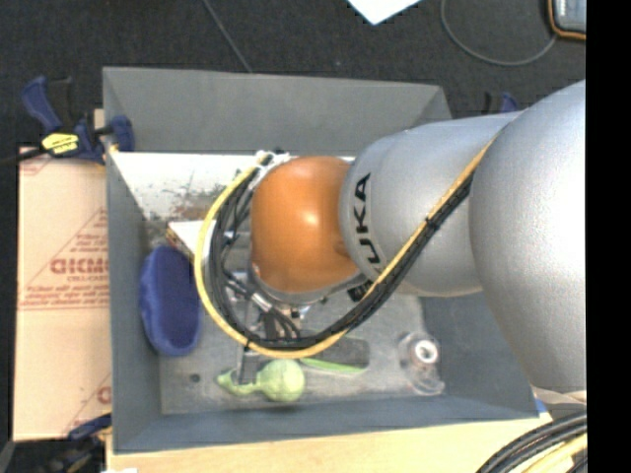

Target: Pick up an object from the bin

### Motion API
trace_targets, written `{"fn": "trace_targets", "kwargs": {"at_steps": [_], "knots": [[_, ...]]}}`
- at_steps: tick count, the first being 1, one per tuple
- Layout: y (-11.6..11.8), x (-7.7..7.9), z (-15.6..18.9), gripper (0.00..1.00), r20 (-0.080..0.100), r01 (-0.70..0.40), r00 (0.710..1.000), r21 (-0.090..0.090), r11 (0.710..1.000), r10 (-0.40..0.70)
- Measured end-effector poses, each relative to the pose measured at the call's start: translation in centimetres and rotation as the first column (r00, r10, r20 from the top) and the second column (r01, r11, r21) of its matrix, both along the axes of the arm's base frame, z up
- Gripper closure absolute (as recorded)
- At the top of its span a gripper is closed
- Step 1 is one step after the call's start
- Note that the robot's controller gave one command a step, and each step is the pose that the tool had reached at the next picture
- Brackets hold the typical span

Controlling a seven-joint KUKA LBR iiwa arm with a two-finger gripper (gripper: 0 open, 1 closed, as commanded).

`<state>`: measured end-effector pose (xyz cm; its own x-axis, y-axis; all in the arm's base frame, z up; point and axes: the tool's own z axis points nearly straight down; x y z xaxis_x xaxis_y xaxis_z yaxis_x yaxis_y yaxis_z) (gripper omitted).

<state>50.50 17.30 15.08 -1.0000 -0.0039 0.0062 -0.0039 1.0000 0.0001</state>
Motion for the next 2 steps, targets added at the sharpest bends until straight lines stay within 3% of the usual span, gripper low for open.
{"fn": "trace_targets", "kwargs": {"at_steps": [1,2], "knots": [[-0.1,0.2,0.4,0.00,0.007,0.005,1.000,0.002,1.000,-0.005],[-5.7,-2.2,-8.0,0.00,0.014,0.025,1.000,0.004,1.000,-0.025]]}}
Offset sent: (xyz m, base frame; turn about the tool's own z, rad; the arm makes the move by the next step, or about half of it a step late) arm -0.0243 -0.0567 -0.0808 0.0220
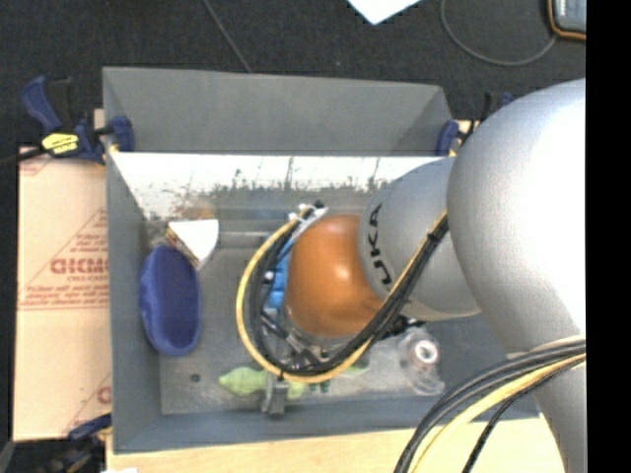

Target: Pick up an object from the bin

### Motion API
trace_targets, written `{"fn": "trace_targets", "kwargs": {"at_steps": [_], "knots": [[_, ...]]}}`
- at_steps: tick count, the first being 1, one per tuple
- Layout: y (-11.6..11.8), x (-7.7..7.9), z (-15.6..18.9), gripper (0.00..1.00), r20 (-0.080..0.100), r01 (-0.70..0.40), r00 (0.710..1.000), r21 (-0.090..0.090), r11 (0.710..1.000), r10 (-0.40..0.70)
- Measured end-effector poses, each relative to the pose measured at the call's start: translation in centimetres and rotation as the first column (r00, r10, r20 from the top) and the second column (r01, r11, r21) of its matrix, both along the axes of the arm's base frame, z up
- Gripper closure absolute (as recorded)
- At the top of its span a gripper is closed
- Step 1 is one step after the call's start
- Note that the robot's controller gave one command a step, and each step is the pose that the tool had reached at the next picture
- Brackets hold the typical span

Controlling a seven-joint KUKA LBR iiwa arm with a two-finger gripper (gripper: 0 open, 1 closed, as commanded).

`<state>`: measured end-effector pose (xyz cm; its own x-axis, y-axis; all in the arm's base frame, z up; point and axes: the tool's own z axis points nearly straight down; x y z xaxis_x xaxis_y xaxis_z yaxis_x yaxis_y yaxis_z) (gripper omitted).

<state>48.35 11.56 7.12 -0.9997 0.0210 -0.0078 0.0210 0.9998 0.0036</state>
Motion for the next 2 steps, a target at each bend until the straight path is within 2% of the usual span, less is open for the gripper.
{"fn": "trace_targets", "kwargs": {"at_steps": [1,2], "knots": [[-0.7,-0.1,5.0,0.00,0.013,-0.158,0.987,0.002,0.987,0.158],[0.0,0.1,0.1,0.00,0.003,-0.006,1.000,0.002,1.000,0.006]]}}
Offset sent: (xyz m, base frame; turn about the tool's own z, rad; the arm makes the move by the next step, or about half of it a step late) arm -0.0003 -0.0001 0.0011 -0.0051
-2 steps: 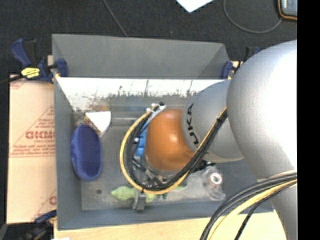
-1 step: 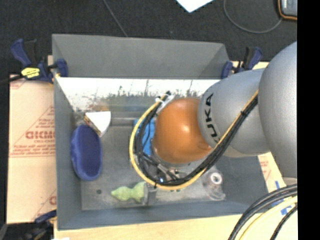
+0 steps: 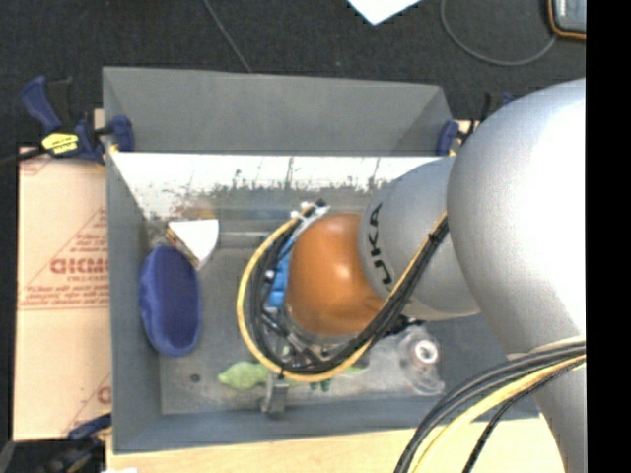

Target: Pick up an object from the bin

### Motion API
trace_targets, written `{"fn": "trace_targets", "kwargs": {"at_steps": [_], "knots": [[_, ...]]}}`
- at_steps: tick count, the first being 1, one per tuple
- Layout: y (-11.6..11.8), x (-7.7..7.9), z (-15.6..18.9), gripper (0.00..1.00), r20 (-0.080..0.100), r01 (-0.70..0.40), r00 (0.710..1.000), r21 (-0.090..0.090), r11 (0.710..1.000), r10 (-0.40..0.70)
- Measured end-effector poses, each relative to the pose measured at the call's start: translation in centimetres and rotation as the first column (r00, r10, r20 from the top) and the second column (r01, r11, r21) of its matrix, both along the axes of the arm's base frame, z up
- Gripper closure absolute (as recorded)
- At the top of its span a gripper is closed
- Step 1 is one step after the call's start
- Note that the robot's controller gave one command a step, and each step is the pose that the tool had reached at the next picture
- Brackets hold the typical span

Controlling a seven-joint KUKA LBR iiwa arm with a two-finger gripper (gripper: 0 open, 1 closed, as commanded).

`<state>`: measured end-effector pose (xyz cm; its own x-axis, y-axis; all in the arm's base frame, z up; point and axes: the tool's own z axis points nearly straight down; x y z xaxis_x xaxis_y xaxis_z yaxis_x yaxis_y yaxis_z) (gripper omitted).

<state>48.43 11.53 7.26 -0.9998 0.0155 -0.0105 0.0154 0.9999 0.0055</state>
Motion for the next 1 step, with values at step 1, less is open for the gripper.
{"fn": "trace_targets", "kwargs": {"at_steps": [1], "knots": [[-0.75,-0.61,-0.02,0.00,0.020,-0.048,0.999,0.004,0.999,0.048]]}}
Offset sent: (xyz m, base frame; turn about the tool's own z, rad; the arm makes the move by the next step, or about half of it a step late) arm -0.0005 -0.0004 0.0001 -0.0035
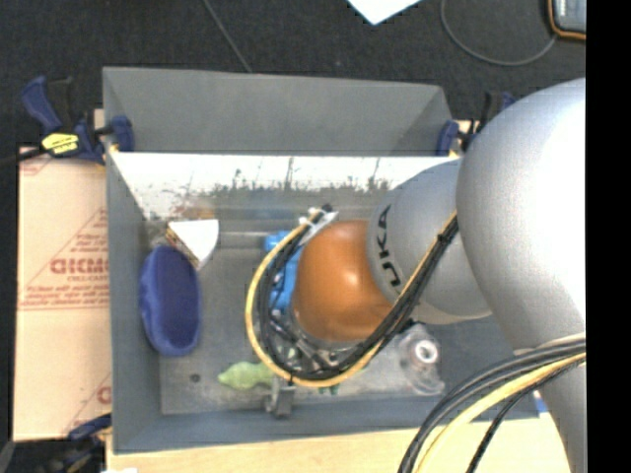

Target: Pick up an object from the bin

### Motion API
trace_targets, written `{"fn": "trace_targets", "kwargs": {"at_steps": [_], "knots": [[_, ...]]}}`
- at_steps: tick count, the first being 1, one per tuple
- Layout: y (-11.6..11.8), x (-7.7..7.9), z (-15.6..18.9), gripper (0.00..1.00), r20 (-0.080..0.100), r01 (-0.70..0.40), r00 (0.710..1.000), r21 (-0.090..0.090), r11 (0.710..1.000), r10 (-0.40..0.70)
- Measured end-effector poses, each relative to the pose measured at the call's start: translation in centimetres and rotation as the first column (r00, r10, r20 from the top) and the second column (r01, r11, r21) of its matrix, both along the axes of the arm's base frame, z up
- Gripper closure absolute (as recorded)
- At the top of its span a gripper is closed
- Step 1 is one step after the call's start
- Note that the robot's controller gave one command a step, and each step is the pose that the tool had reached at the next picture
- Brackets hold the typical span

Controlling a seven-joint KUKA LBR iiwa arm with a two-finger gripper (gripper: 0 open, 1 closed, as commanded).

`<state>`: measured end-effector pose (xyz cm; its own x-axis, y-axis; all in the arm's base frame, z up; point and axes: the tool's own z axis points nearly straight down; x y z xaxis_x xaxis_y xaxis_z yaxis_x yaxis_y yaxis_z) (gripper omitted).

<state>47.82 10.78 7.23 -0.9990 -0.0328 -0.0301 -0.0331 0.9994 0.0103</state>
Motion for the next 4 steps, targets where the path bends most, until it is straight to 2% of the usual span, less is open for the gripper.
{"fn": "trace_targets", "kwargs": {"at_steps": [1,2,3,4], "knots": [[0.7,0.6,0.0,1.00,-0.017,0.045,0.999,-0.004,0.999,-0.045],[0.7,0.6,0.0,1.00,-0.017,0.046,0.999,-0.003,0.999,-0.046],[0.6,0.5,1.7,1.00,-0.021,0.046,0.999,-0.004,0.999,-0.046],[0.7,0.6,3.9,1.00,-0.017,0.047,0.999,-0.003,0.999,-0.047]]}}
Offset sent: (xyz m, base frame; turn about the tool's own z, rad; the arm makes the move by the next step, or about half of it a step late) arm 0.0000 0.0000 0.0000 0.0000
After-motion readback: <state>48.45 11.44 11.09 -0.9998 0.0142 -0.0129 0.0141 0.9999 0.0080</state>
